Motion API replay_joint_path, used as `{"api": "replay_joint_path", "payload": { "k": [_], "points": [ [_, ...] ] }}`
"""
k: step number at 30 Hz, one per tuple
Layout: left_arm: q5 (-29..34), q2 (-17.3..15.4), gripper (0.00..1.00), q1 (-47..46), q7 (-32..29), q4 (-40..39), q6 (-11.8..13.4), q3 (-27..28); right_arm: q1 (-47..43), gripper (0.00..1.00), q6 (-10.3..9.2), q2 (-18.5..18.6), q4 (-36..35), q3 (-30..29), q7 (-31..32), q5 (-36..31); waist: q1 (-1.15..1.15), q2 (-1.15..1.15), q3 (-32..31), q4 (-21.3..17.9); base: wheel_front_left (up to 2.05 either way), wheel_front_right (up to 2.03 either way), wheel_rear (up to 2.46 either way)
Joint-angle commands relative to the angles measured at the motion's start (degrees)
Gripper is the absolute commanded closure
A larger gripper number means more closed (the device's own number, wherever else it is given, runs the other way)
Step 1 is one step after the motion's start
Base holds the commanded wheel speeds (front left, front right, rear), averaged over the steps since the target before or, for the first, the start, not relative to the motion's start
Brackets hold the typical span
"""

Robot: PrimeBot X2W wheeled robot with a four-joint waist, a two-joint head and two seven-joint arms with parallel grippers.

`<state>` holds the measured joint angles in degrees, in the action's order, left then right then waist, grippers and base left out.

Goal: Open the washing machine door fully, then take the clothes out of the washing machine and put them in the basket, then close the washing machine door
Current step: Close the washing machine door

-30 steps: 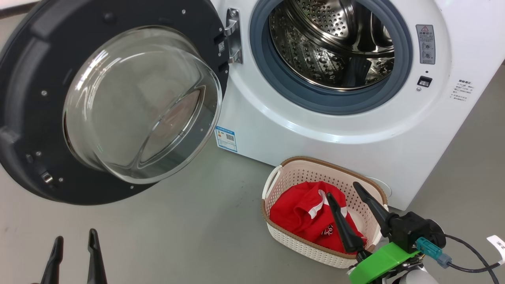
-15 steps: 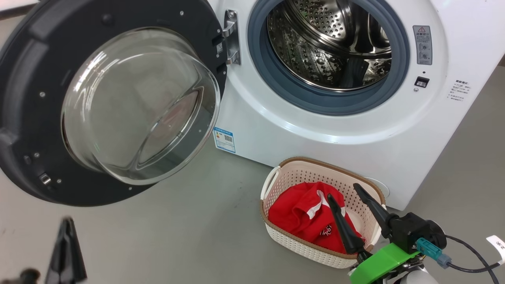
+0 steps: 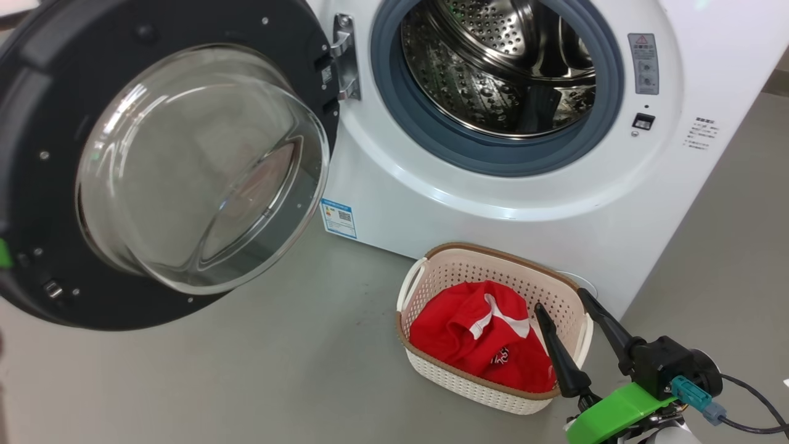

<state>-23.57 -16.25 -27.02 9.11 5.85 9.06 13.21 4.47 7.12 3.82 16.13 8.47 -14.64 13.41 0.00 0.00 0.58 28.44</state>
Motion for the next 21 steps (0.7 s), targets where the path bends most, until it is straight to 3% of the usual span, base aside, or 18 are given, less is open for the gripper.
{"api": "replay_joint_path", "payload": {
  "k": [1, 6, 15, 21],
  "points": [
    [-1.5, -3.8, 1.00, -4.3, -1.7, 2.4, -0.4, 2.9, 0.8, 0.00, 0.36, 0.3, -1.7, 1.0, -0.4, -0.7, 0.00, 0.00, 0.2, -0.9, 0.00, 0.00, 0.00],
    [-3.9, -7.5, 1.00, -13.6, -4.7, 14.8, -0.3, 4.4, 0.8, 0.00, 0.36, 0.6, -1.6, 0.8, -0.4, -1.2, 0.00, 0.00, 0.6, -2.3, 0.00, 0.00, 0.00],
    [-13.0, -10.0, 1.00, -25.3, -10.5, 38.2, 1.0, 11.3, 1.9, 0.00, 0.36, 1.7, -1.4, 1.6, -0.4, -1.2, 0.00, 0.00, 1.7, -4.7, 0.00, 0.00, 0.00],
    [-21.2, -11.5, 1.00, -29.7, -17.0, 48.5, -1.2, 17.2, 2.5, 0.00, 0.36, 2.2, -1.3, 2.6, -0.4, -1.0, 0.00, 0.00, 2.4, -6.7, 0.00, 0.00, 0.00]
  ]
}}
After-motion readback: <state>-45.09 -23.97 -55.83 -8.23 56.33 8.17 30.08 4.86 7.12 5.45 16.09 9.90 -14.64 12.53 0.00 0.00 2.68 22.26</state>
